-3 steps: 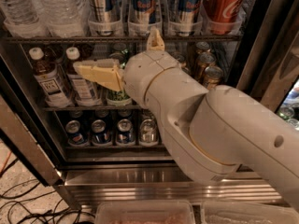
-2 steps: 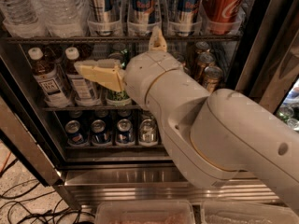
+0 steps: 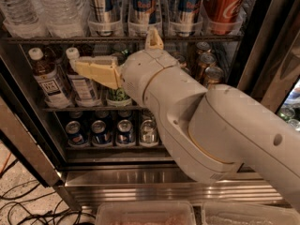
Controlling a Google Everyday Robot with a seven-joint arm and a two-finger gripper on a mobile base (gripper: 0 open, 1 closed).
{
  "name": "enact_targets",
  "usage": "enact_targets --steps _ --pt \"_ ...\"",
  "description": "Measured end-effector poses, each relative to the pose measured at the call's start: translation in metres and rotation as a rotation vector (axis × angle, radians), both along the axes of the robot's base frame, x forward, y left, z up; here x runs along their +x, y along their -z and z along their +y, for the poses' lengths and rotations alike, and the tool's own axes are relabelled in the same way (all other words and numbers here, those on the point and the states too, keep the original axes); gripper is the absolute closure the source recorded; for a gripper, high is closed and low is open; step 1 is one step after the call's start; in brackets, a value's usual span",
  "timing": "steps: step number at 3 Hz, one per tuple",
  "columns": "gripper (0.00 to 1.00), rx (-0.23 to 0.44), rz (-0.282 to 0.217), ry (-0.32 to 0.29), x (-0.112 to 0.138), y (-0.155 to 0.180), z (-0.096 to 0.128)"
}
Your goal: Pick redbull can from top shelf of fridge
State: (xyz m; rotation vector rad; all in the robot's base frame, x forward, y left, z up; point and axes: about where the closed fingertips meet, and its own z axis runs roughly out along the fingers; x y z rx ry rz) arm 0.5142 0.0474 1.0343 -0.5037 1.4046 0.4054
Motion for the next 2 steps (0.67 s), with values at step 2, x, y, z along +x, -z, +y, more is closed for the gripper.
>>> enact_targets --steps 2 --pt "0.23 0.000 0.000 0.000 0.0000 0.0000 0.0000"
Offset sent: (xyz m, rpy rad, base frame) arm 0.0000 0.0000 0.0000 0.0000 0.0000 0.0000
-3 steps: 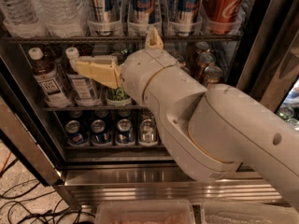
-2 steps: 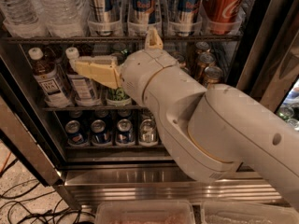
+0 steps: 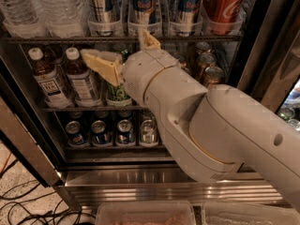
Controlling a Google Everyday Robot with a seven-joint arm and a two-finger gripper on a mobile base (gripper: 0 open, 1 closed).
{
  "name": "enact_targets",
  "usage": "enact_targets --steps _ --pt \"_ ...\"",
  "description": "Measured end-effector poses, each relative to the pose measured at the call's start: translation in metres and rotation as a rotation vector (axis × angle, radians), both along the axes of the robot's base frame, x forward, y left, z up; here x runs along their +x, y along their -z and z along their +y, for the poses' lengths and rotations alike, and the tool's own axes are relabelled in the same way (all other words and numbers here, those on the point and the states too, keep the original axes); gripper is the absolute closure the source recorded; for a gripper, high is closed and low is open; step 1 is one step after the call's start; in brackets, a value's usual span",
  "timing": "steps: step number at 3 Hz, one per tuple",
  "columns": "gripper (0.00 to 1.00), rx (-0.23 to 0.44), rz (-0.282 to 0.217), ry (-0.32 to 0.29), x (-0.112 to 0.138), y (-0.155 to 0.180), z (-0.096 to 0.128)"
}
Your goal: Pick redbull can from top shelf of fridge
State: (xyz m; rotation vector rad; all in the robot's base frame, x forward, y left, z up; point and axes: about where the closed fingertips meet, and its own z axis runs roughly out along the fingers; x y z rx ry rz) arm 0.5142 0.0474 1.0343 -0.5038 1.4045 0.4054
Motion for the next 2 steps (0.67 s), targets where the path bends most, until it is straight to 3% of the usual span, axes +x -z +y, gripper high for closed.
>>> enact_targets --steps 1,2 --pt "0.46 0.000 0.000 0.000 0.0000 0.0000 0.0000" --pt "0.61 0.000 0.000 0.000 0.0000 0.0000 0.0000"
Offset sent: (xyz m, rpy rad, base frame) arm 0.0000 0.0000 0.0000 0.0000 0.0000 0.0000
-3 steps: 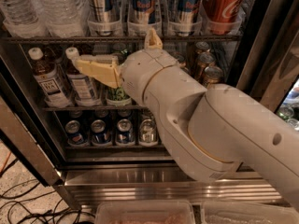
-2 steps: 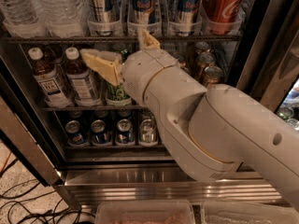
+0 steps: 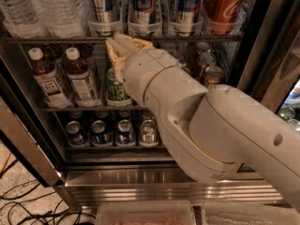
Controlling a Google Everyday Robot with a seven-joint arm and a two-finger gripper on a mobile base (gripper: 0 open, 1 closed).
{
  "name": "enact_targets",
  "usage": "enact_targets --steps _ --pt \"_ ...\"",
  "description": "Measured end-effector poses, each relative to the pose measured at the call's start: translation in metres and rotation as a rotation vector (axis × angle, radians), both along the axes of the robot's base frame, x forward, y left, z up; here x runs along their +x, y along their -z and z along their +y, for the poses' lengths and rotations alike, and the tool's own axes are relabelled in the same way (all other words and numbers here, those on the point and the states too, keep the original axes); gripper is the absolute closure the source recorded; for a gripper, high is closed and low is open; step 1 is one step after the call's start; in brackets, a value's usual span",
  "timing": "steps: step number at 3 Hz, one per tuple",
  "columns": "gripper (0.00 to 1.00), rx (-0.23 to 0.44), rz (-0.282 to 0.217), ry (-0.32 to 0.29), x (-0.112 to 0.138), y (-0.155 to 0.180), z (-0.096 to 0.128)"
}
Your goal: Pick redbull can from top shelf of fridge
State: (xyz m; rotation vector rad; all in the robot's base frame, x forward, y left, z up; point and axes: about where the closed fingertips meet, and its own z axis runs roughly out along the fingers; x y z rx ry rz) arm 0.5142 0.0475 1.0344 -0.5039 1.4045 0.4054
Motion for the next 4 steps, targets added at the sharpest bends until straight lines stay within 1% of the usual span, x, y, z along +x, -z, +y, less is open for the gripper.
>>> enact_targets --steps 1,2,3,4 --pt "0.53 0.000 0.000 0.000 0.0000 0.0000 0.0000" --pt "0.34 0.000 0.000 0.000 0.0000 0.0000 0.0000" --pt "0.28 0.000 0.000 0.000 0.0000 0.0000 0.0001" --pt "0.32 -0.004 -0.006 -0.016 -0.0011 -0.0007 0.0034"
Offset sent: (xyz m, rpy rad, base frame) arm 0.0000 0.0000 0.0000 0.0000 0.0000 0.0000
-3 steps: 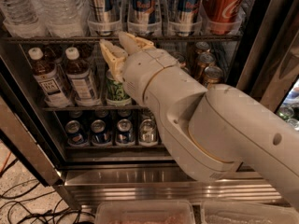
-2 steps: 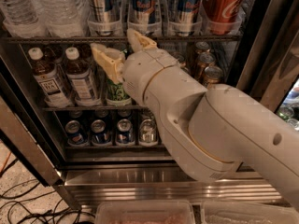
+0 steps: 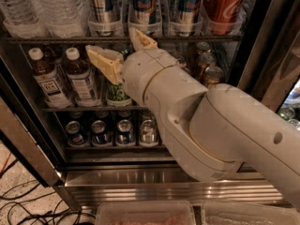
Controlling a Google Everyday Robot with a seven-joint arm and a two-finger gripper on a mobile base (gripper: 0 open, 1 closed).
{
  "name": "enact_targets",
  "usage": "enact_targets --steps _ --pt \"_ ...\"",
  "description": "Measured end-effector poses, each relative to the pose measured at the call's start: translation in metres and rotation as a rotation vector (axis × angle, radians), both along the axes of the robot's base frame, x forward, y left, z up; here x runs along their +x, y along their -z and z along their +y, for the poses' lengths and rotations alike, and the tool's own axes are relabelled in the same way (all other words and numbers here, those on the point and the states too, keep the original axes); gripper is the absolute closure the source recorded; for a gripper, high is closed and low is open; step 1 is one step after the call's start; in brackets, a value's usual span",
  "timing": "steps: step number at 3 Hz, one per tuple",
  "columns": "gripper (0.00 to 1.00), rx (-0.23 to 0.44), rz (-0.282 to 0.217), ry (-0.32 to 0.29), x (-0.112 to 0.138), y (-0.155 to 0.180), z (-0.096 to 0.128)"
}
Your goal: Pick redbull can from top shelf of fridge
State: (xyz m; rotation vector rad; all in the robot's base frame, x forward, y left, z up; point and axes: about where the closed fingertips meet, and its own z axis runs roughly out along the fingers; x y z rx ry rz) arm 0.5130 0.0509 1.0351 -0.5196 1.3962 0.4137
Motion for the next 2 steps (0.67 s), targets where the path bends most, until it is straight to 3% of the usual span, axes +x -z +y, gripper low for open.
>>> enact_targets --steps 2 --pt "0.33 -0.007 -0.015 -0.033 0.0027 -0.0057 0.0047"
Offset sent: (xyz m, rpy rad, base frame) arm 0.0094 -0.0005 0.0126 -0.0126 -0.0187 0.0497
